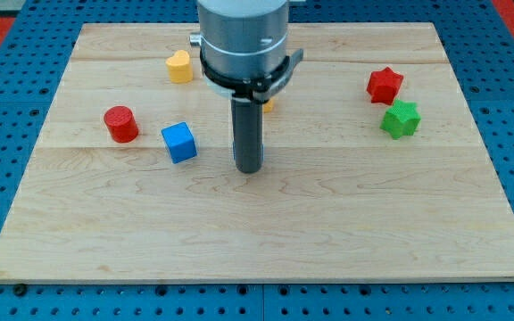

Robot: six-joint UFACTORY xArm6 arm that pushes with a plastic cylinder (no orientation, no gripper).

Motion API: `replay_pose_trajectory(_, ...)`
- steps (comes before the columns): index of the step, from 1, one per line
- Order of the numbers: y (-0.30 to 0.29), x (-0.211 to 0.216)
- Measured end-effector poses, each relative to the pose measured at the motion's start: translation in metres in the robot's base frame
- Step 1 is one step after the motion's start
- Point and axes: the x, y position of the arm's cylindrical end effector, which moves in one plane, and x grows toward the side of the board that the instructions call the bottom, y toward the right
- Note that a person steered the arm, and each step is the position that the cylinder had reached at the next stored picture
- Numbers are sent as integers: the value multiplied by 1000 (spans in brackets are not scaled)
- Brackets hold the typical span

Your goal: Move the triangle to the left of the green star

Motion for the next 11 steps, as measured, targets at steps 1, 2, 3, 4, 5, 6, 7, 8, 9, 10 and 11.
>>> replay_pose_trajectory(1, -63, -9)
replay_pose_trajectory(2, -59, -24)
replay_pose_trajectory(3, -29, -24)
replay_pose_trajectory(4, 5, -26)
replay_pose_trajectory(5, 8, -46)
replay_pose_trajectory(6, 12, -56)
replay_pose_trajectory(7, 33, -57)
replay_pose_trajectory(8, 57, -59)
replay_pose_trajectory(9, 60, -47)
replay_pose_trajectory(10, 82, -43)
replay_pose_trajectory(11, 109, -43)
